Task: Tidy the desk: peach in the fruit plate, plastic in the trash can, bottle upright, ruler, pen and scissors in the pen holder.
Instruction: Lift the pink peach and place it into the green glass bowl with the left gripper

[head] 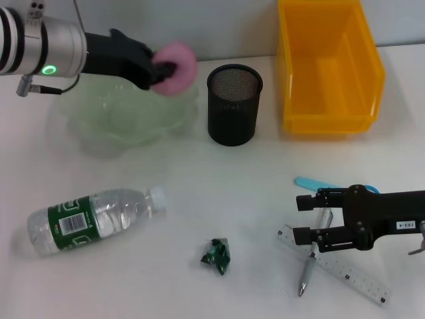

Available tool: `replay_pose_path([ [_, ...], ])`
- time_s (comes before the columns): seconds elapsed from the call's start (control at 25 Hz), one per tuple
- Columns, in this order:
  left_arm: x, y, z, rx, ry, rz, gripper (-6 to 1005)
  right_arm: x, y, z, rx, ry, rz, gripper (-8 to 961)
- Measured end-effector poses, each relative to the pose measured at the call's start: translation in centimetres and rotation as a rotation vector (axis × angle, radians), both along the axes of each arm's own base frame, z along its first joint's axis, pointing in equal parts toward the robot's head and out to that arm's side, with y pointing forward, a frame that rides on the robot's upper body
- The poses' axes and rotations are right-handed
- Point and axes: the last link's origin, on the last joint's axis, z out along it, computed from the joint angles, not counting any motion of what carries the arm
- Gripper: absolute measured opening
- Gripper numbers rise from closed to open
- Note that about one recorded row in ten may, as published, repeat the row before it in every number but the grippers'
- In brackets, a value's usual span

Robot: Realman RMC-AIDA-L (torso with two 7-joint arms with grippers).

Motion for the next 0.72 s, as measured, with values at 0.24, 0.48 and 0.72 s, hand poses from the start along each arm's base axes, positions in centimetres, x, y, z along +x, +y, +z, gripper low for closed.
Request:
replay_pose_path([
  [0.24,-1.9,1.3,-0.2,0.11,-0.004,0.074,207,0.0,-0.1,0.0,-0.003,0.003,-0.001,787],
  [0.48,-5.0,2.2,-2.2,0.195,0.066,0.141,153,0.0,-0.1,0.0,-0.006,0.002,0.0,788],
  [0.72,-6.3,2.1,-3.6,0.232,0.123,0.157,142,-0.1,-0.1,-0.1,-0.009,0.001,0.003,788],
])
